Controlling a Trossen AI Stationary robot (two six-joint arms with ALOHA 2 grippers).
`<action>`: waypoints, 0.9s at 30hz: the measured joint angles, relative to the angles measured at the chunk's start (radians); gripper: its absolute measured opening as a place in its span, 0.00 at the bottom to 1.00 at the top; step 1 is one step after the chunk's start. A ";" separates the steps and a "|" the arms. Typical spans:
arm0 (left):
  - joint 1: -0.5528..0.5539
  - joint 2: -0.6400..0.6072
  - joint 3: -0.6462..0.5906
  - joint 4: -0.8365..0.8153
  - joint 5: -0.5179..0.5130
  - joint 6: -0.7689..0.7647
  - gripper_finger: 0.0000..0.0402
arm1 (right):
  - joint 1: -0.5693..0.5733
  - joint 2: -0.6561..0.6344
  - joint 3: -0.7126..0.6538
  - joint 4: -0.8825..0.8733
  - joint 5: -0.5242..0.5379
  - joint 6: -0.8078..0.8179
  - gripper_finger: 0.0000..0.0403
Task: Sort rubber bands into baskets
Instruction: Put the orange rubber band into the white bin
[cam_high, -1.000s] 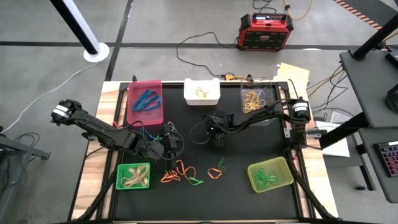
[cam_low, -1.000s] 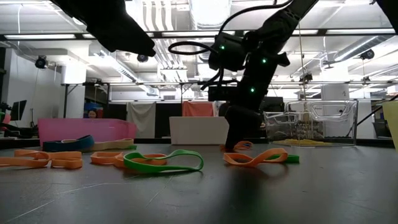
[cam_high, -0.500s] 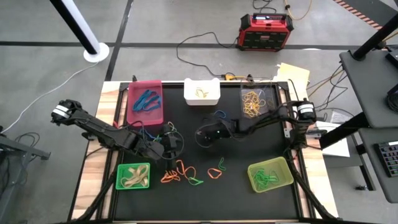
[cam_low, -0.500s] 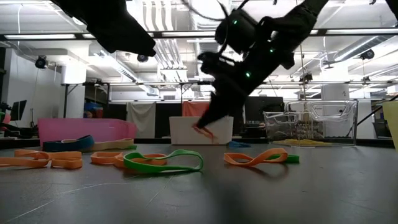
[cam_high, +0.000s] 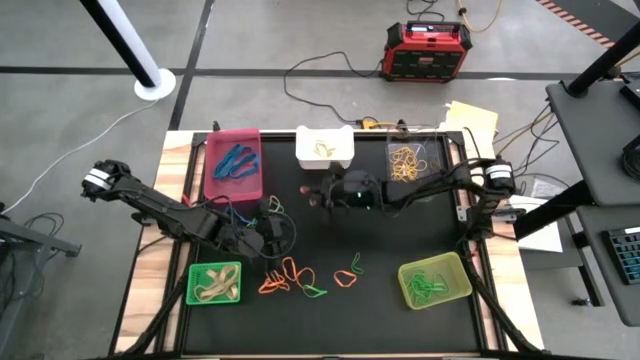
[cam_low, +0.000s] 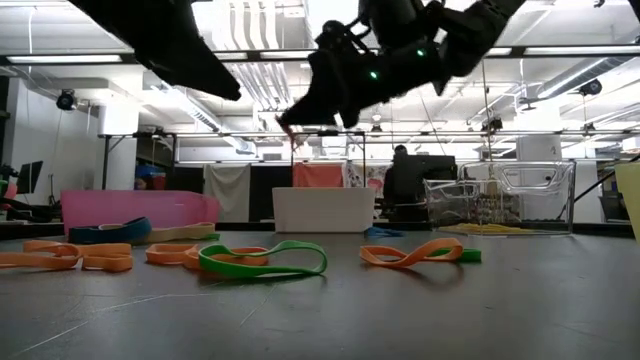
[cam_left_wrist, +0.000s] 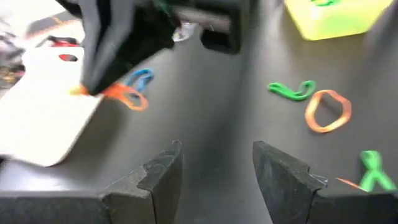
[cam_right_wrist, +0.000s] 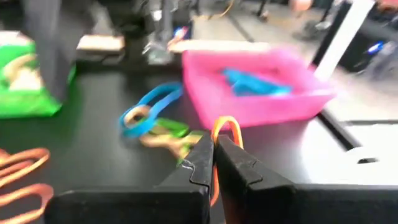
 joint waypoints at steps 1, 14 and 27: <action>0.000 -0.004 0.000 -0.008 -0.019 0.005 0.44 | -0.016 -0.001 0.018 -0.002 0.000 -0.011 0.02; 0.027 -0.069 0.000 -0.115 -0.288 0.142 0.44 | -0.325 0.016 0.253 -0.351 0.006 0.164 0.02; 0.420 -0.144 0.000 0.048 0.401 0.528 0.44 | -0.435 0.016 0.281 -0.430 -0.001 0.195 0.02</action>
